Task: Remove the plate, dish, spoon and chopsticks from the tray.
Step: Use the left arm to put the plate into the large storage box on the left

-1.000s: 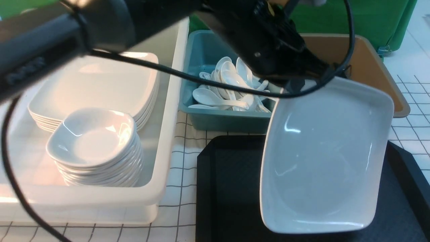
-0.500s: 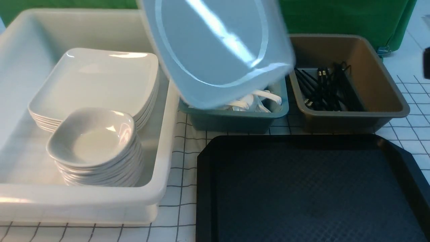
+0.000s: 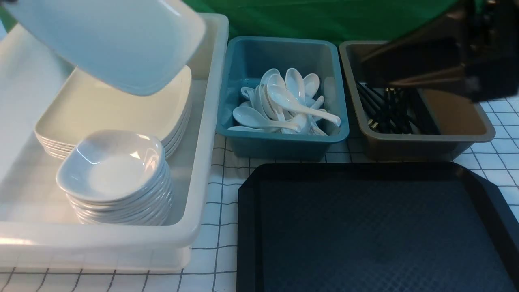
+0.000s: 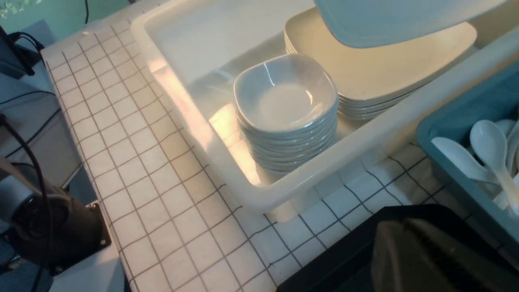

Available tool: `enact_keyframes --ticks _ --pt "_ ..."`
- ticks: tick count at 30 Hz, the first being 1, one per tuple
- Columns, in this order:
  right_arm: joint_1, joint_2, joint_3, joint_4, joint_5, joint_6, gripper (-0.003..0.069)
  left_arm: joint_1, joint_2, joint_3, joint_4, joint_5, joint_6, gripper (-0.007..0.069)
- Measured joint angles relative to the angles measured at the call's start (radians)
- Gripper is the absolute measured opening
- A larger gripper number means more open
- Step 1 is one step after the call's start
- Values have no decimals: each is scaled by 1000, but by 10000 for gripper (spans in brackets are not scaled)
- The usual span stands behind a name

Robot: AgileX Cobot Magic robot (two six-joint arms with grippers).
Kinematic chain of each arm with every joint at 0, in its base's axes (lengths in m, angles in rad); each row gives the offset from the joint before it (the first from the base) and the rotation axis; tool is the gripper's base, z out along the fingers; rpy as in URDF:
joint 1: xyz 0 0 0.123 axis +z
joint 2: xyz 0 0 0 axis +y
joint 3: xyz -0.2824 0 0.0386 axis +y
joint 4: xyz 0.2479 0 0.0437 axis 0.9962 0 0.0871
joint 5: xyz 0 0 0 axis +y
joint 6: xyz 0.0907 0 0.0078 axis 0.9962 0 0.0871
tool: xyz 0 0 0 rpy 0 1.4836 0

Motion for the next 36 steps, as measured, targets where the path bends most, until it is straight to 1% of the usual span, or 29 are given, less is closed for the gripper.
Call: enact_keyframes --ticks 2,6,10,15,18,19,20,22,23,24,25,26,30,31,33,36 --pt "29 55 -52 -26 -3 8 8 3 8 58 -8 -70 17 25" --pt "64 139 -145 -57 5 42 8 3 43 113 -15 -115 21 25" --pt "95 200 -202 -69 16 58 8 3 102 127 -15 -135 35 25" --pt "116 215 -210 -72 15 58 8 4 143 127 -22 -140 40 25" --pt "118 216 -213 -72 10 58 8 5 161 127 6 -145 40 33" --pt "118 216 -213 -72 7 64 8 5 169 127 38 -144 40 55" --pt "118 216 -213 -72 6 66 8 5 168 127 42 -143 40 59" --pt "118 216 -213 -72 4 77 8 5 170 127 104 -139 40 117" --pt "118 216 -213 -72 1 79 8 5 170 127 139 -139 40 168" --pt "118 216 -213 -72 1 80 8 5 170 127 162 -139 40 192" --pt "118 216 -213 -72 1 80 8 5 170 127 192 -137 40 234" --pt "118 216 -213 -72 1 81 8 5 170 127 222 -136 40 287" --pt "118 216 -213 -72 1 96 8 5 170 127 305 -135 40 433" --pt "118 216 -213 -72 1 98 8 5 170 127 305 -135 40 440" --pt "118 216 -213 -72 1 107 8 5 170 126 361 -135 40 505" --pt "118 216 -213 -72 -1 123 8 5 168 126 393 -131 39 531"
